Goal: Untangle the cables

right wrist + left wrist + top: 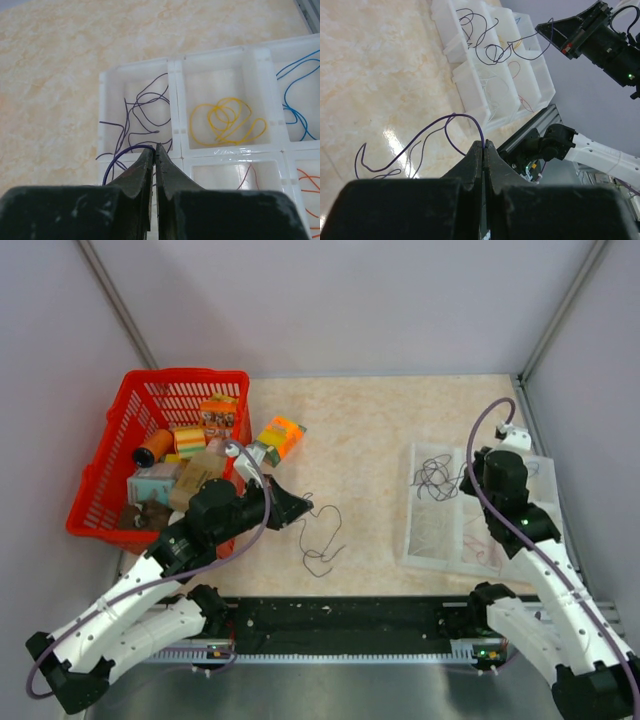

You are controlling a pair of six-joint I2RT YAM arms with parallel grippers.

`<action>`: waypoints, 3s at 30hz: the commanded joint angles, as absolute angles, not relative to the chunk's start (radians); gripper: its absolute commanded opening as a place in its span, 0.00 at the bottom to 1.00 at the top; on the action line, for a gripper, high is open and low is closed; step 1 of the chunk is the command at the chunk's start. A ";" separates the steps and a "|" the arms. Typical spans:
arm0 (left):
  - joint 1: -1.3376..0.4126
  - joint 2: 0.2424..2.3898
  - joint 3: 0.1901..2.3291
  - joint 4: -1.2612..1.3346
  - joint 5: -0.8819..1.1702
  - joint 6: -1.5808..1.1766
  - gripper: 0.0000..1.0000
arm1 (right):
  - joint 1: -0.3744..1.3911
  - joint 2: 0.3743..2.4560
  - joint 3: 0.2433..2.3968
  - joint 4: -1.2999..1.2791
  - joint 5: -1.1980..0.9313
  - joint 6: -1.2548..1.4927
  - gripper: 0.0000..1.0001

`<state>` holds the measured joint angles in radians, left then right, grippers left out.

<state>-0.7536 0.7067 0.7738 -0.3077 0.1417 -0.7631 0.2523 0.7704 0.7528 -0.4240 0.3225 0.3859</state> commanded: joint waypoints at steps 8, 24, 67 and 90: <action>-0.756 0.651 0.795 -0.296 0.129 -0.749 0.00 | 0.242 1.245 0.922 -0.402 0.357 0.416 0.00; -0.756 0.624 0.808 -0.345 0.109 -0.738 0.00 | 0.190 1.606 1.209 -0.413 0.370 0.339 0.00; -0.756 0.624 0.770 -0.342 0.135 -0.776 0.00 | 0.342 1.488 1.039 -0.439 0.293 0.278 0.19; -0.756 0.756 0.766 -0.263 0.199 -0.793 0.00 | 0.419 1.329 1.147 -0.601 0.339 0.262 0.53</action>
